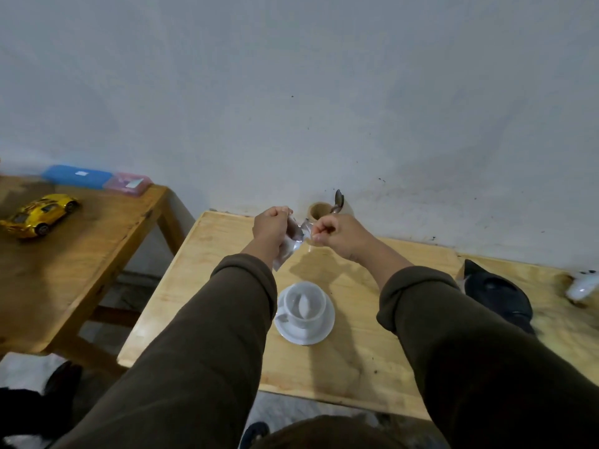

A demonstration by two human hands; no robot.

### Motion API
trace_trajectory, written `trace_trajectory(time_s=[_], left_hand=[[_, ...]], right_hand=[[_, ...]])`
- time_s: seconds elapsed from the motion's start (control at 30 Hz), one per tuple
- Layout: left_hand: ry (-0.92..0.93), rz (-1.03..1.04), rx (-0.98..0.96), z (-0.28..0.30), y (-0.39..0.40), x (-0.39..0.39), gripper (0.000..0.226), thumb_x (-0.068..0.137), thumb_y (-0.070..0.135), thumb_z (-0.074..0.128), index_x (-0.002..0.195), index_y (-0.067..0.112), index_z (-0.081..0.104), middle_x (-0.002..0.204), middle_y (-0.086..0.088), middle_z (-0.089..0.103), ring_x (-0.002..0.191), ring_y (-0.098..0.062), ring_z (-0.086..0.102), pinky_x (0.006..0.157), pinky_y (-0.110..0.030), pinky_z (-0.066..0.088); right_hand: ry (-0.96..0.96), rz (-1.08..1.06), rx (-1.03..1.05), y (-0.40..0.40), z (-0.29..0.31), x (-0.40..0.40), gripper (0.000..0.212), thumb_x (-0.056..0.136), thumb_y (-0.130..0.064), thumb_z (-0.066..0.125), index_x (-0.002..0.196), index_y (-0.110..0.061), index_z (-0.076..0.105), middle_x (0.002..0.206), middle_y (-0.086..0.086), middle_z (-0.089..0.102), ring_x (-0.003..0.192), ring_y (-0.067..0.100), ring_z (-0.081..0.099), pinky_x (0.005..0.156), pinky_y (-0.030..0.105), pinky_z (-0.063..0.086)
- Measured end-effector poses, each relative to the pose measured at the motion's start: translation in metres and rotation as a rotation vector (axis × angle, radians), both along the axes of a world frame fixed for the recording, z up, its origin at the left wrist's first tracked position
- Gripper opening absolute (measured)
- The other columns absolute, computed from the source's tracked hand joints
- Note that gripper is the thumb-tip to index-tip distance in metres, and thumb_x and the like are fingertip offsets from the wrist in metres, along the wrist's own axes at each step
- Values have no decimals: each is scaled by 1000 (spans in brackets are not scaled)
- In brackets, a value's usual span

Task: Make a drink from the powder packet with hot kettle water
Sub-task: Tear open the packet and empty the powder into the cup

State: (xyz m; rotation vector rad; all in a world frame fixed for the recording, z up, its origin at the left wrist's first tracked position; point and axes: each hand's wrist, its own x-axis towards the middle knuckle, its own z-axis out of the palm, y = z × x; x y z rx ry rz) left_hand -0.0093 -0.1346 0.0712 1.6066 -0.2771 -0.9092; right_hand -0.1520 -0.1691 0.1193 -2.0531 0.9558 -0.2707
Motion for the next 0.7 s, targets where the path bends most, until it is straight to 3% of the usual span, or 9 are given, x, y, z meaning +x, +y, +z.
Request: trace_trajectory(time_s=[0.17, 0.27, 0.4, 0.5, 0.6, 0.7], left_hand=[[18, 4, 51, -27, 4, -1, 26, 85, 27, 53, 65, 22, 69, 83, -9, 74, 93, -31, 70, 95, -44, 56], [45, -14, 50, -26, 11, -5, 27, 85, 28, 52, 65, 22, 69, 77, -5, 71, 83, -30, 68, 93, -43, 57], [60, -69, 52, -33, 17, 0, 28, 86, 26, 52, 63, 20, 67, 61, -6, 66, 61, -26, 65, 79, -38, 58], [-25, -172, 104, -50, 15, 5, 21, 75, 31, 53, 66, 23, 71, 75, -10, 72, 84, -35, 71, 89, -48, 58], [-149, -234, 151, -35, 35, -3, 20, 87, 29, 55, 88, 19, 73, 86, -6, 70, 86, -24, 64, 93, -36, 53], [-280, -355, 228, -37, 48, -2, 23, 89, 29, 55, 94, 17, 74, 98, -10, 71, 99, -26, 62, 97, -33, 49]], right_hand=[[24, -3, 33, 10, -5, -4, 12, 86, -6, 61, 78, -15, 60, 75, -2, 56, 77, 13, 50, 67, 19, 41], [30, -10, 27, 18, -4, -3, 9, 87, -6, 61, 82, -14, 62, 72, -7, 54, 72, 7, 49, 68, 17, 40], [34, -36, 62, 30, -4, -4, 8, 87, -4, 61, 86, -12, 62, 77, -1, 55, 70, 3, 47, 66, 14, 38], [49, -55, 67, 35, -9, -8, 16, 86, -3, 61, 76, -15, 60, 75, 0, 54, 68, 6, 45, 64, 16, 37], [66, -85, 50, 42, -20, -14, 26, 86, -3, 62, 68, -22, 58, 73, -1, 54, 69, 9, 46, 66, 22, 38], [72, -140, 7, 52, -36, -23, 7, 84, -4, 65, 79, -8, 66, 80, -6, 50, 72, 11, 47, 69, 20, 38]])
